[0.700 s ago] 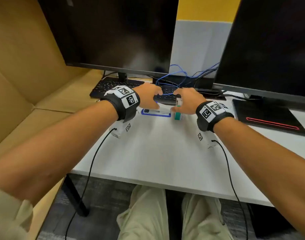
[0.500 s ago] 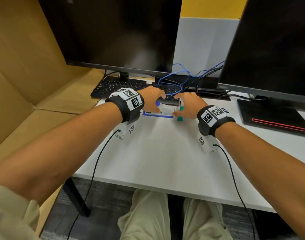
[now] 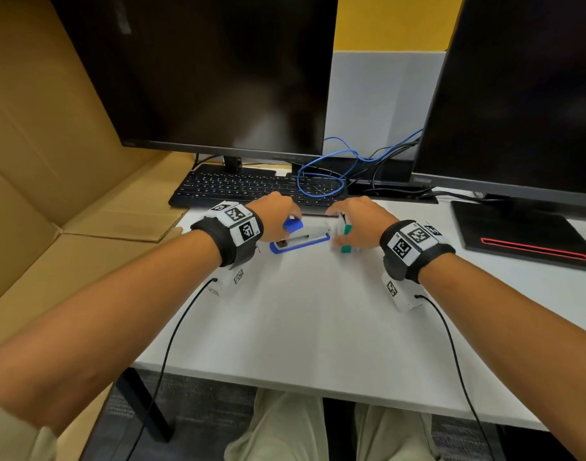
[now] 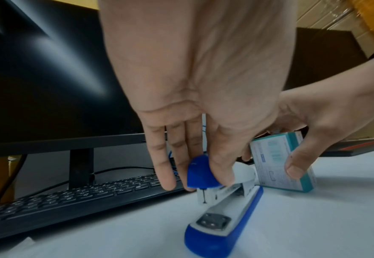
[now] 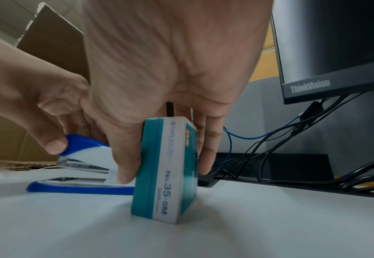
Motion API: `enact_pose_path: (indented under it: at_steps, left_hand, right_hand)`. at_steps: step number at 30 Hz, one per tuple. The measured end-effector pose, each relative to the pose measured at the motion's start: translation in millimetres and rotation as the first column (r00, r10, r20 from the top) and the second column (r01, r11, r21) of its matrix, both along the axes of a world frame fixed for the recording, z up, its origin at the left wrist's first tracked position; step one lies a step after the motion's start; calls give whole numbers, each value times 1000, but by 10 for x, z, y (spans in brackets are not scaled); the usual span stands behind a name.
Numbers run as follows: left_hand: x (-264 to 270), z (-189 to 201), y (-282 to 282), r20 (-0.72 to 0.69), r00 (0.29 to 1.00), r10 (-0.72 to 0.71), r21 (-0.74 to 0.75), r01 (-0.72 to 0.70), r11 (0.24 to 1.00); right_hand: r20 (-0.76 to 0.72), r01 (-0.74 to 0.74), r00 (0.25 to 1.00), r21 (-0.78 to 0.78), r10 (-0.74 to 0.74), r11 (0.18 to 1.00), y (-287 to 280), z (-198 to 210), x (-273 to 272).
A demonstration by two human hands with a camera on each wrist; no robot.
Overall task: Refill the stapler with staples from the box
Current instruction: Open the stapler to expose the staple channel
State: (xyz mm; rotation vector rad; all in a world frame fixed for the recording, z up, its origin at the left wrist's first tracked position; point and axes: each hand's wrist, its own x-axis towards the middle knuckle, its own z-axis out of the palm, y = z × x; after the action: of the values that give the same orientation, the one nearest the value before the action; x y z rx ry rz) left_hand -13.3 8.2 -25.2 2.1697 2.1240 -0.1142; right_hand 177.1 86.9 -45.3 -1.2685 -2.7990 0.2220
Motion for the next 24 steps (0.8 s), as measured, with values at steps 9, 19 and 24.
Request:
enact_pose_path:
  at_steps: [9,19,24]
  left_hand:
    - [126,-62,-544,141,988,-68,53,61,997]
    - [253,-117,-820,231,969,-91,64,78,995]
    - [184,-160,-805,231,972,36,-13,-34,999]
  right_hand:
    - [-6,4,1000,-33,-4,999,-148,35,198]
    - [-18,-16,1000,-24,16,1000,-361,97,327]
    - [-80,-115,989,143,128,983,-564,184,317]
